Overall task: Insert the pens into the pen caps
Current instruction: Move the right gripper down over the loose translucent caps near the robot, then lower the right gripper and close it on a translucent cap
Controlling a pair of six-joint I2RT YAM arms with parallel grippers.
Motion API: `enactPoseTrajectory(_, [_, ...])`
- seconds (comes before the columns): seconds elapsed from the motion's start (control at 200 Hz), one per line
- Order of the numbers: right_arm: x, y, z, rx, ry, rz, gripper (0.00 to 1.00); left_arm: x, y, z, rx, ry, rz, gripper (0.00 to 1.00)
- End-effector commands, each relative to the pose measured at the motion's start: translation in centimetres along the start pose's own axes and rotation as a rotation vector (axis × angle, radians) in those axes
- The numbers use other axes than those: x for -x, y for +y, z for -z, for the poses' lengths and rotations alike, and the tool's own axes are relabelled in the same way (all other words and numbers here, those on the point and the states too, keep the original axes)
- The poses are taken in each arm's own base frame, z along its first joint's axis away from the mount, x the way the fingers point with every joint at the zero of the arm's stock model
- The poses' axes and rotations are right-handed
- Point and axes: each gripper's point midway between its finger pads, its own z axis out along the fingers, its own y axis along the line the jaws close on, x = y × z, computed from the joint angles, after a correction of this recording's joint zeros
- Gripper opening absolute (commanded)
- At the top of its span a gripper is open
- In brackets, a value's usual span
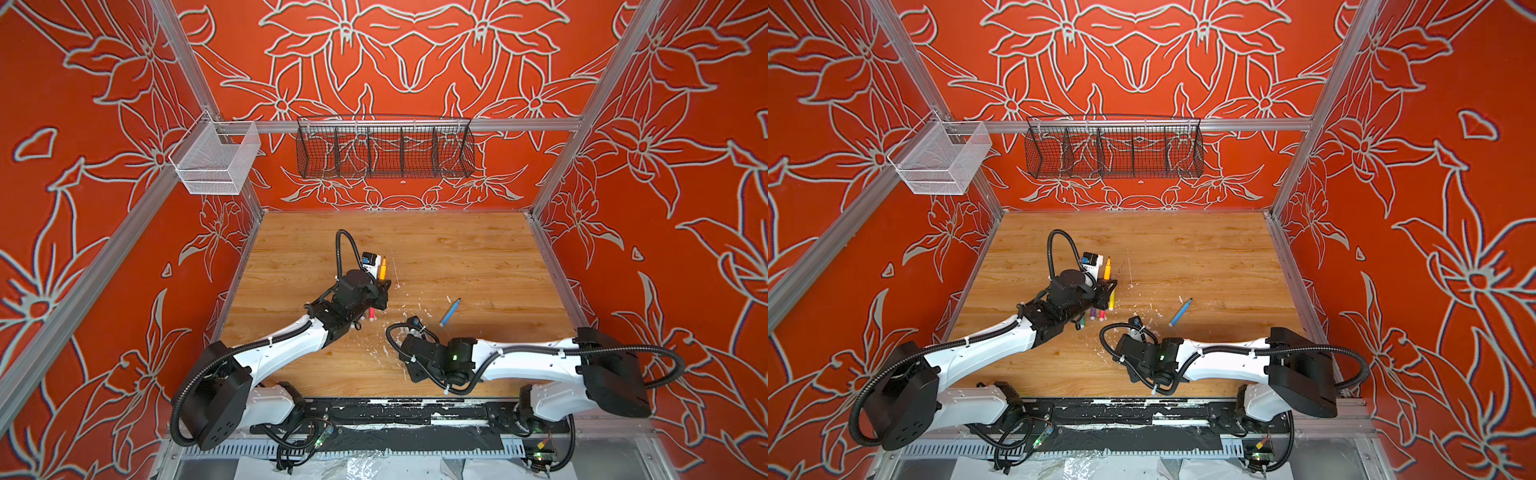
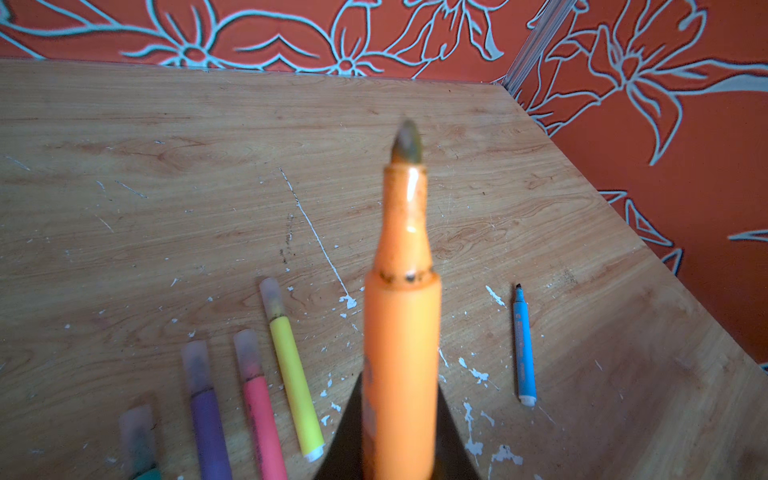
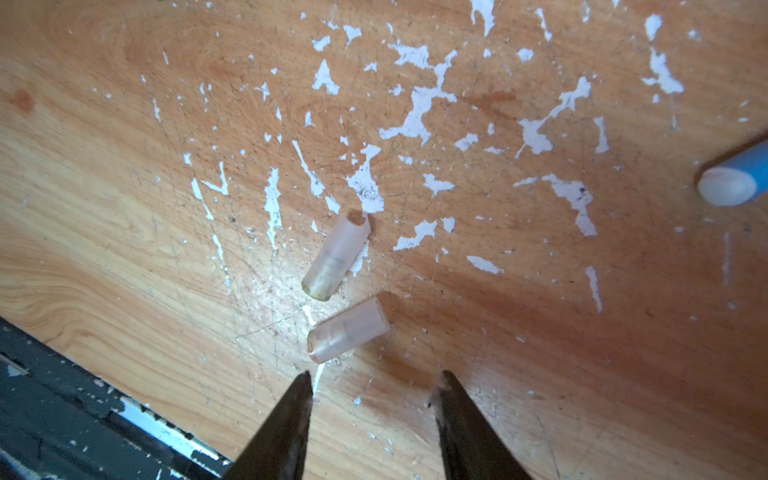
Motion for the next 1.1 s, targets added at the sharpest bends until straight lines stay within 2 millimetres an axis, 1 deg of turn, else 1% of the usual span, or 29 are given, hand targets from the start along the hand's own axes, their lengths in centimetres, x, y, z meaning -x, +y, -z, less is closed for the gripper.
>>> enactPoseTrajectory(0.0, [0.5, 0.7, -0.3, -0.01, -0.014, -0.014, 0.51, 0.6, -0.1, 0.4, -0.005, -0.032, 0.001, 0.0])
enactPoseTrajectory(0.06, [0.4, 0.8, -0.6, -0.015, -0.007, -0.008, 0.51, 0.6, -0.1, 0.5, -0.003, -0.034, -0.001, 0.0])
enactPoseTrajectory(0.15, [0.6, 1.1, -0.8, -0.021, -0.006, 0.002, 0.54, 0.6, 0.0, 0.5, -0.002, -0.034, -0.002, 0.0])
enactPoseTrajectory(0.24, [0.7, 1.0, -1.1, -0.044, -0.006, 0.006, 0.55, 0.6, 0.0, 0.5, -0.004, -0.034, -0.001, 0.0])
enactPoseTrajectory(0.5, [0.9, 1.2, -1.9, -0.074, -0.002, 0.024, 0.57, 0.7, -0.2, 0.5, -0.01, -0.034, -0.002, 0.0])
enactPoseTrajectory(0.691, [0.1, 0.3, -2.1, -0.104, 0.021, 0.023, 0.57, 0.7, -0.3, 0.5, -0.015, -0.033, -0.003, 0.0])
enactPoseTrajectory(0.781, [-0.3, -0.5, -2.0, -0.118, 0.023, 0.017, 0.57, 0.7, -0.2, 0.5, -0.013, -0.033, -0.003, 0.0])
enactPoseTrajectory(0.926, [-0.9, -1.7, -1.7, -0.147, 0.03, 0.011, 0.57, 0.9, -0.3, 0.8, -0.017, -0.044, -0.003, 0.0])
enactPoseTrajectory(1.096, [-1.2, -2.4, -1.5, -0.164, 0.029, 0.005, 0.56, 1.1, -0.6, 1.3, -0.042, -0.067, -0.007, 0.0])
